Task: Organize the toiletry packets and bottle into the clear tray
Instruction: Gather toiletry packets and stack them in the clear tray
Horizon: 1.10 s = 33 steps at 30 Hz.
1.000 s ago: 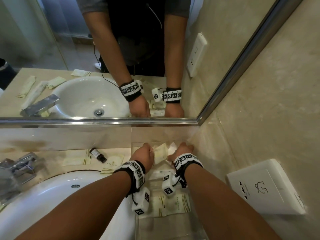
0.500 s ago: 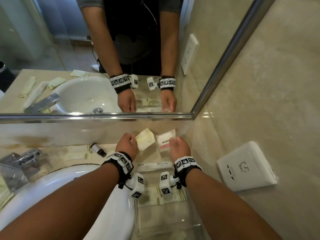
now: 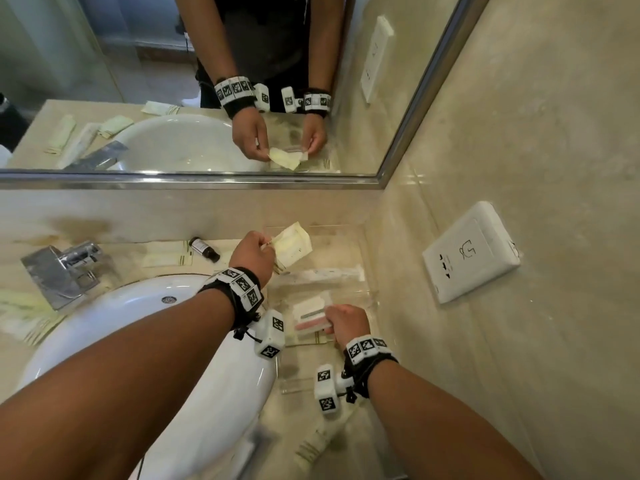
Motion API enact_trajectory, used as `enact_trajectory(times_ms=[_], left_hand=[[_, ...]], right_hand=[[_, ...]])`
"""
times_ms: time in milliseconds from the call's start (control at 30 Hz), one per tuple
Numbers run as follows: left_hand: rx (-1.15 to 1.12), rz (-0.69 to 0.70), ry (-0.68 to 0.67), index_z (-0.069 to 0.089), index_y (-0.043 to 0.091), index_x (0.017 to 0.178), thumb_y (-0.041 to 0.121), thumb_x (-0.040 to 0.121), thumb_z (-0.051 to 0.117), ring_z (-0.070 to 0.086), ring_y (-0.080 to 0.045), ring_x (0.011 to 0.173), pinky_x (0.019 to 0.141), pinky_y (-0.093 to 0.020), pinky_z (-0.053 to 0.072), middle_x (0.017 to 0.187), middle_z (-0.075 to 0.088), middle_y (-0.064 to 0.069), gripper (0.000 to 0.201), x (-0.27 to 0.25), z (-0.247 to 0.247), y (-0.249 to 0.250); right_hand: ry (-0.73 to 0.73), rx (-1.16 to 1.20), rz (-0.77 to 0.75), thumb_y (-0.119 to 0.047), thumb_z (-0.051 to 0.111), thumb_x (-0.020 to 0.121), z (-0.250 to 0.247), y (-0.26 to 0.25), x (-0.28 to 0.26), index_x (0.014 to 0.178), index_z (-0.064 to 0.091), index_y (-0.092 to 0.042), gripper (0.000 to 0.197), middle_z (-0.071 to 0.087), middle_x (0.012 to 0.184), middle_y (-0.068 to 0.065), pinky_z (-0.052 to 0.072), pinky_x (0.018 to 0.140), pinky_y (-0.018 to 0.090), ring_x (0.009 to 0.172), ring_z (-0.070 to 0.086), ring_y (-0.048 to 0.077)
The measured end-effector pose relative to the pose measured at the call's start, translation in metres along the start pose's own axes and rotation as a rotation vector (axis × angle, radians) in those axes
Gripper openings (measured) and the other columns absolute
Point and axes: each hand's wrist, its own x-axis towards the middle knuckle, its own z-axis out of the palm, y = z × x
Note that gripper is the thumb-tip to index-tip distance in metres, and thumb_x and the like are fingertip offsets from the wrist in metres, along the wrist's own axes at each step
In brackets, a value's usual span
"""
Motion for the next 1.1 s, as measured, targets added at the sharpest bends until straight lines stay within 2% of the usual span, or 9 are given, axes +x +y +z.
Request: enact_trajectory(times_ms=[200,267,367,533,667,800,867,933,1100], left_hand=[[0.014,-0.035,-0.090,0.058,0.014,0.098,0.018,0.094,0.050,0.069,-0.032,0.081,0.069,-0.050,0.061,0.089,0.067,-0.010,0.010,-0.019,-0.009,-0.007],[0.008,-0.044,-0.095,0.058,0.014,0.097,0.017,0.094,0.051,0.069,-0.032,0.080,0.069,-0.049,0.061,0.090,0.067,-0.011,0.009,-0.022,-0.010,-0.009],[0.001,-0.055,-0.109,0.058,0.014,0.096,0.017,0.094,0.051,0.069,-0.031,0.080,0.069,-0.048,0.061,0.089,0.068,-0.009,0.008,-0.027,-0.010,-0.013],[0.018,-0.039,-0.194,0.058,0.016,0.094,0.018,0.094,0.052,0.070,-0.032,0.084,0.067,-0.041,0.062,0.092,0.069,-0.011,0.007,-0.030,-0.007,-0.018],[0.046,-0.023,-0.241,0.058,0.019,0.089,0.017,0.093,0.054,0.069,-0.031,0.077,0.062,-0.037,0.059,0.090,0.069,-0.013,0.006,-0.030,-0.001,-0.019],[0.071,-0.021,-0.296,0.058,0.020,0.087,0.015,0.093,0.054,0.064,-0.024,0.068,0.061,-0.038,0.059,0.087,0.068,-0.013,0.009,-0.029,0.007,-0.018],[0.087,-0.015,-0.322,0.058,0.020,0.088,0.014,0.093,0.054,0.062,-0.023,0.066,0.059,-0.036,0.057,0.086,0.067,-0.014,0.008,-0.030,0.012,-0.017],[0.109,-0.003,-0.351,0.058,0.019,0.091,0.014,0.092,0.054,0.062,-0.023,0.065,0.057,-0.034,0.056,0.087,0.068,-0.016,0.007,-0.032,0.017,-0.015],[0.212,0.037,-0.420,0.058,0.022,0.088,0.015,0.090,0.054,0.063,-0.027,0.066,0.064,-0.046,0.059,0.076,0.066,-0.007,0.008,-0.039,0.030,-0.010]], right_hand=[[-0.051,-0.160,0.072,-0.028,0.063,0.082,0.022,0.008,-0.002,0.072,0.072,-0.021,0.015,0.067,0.059,-0.004,0.044,0.054,0.023,0.050,0.056,0.015],[-0.059,-0.249,0.056,-0.027,0.063,0.081,0.026,0.005,-0.001,0.065,0.065,-0.021,0.017,0.061,0.059,-0.003,0.042,0.056,0.023,0.055,0.053,0.018],[-0.056,-0.430,0.045,-0.023,0.062,0.086,0.028,0.003,0.001,0.058,0.051,-0.018,0.030,0.046,0.051,-0.003,0.030,0.047,0.022,0.048,0.042,0.016],[-0.049,-0.574,-0.035,-0.036,0.061,0.089,0.025,0.009,0.001,0.062,0.061,-0.013,0.036,0.050,0.053,-0.004,0.033,0.049,0.024,0.049,0.046,0.016],[0.012,-0.585,-0.107,-0.037,0.059,0.089,0.020,0.013,-0.001,0.056,0.040,-0.019,0.042,0.036,0.051,-0.006,0.025,0.049,0.026,0.048,0.035,0.014],[0.074,-0.232,-0.060,-0.042,0.051,0.089,0.009,0.011,0.003,0.061,0.055,-0.019,0.036,0.055,0.058,-0.005,0.035,0.056,0.027,0.056,0.046,0.016],[0.032,0.229,0.063,-0.055,0.050,0.095,0.003,0.003,0.002,0.083,0.073,-0.018,0.045,0.076,0.078,-0.001,0.042,0.053,0.029,0.066,0.062,0.016],[-0.100,0.514,0.133,-0.058,0.049,0.099,-0.002,-0.007,0.002,0.103,0.074,-0.017,0.048,0.079,0.094,0.004,0.045,0.055,0.027,0.076,0.068,0.018],[-0.175,0.572,0.119,-0.013,0.069,0.094,-0.008,-0.012,0.002,0.104,0.071,-0.008,0.012,0.074,0.097,0.015,0.053,0.056,0.026,0.069,0.067,0.019]])
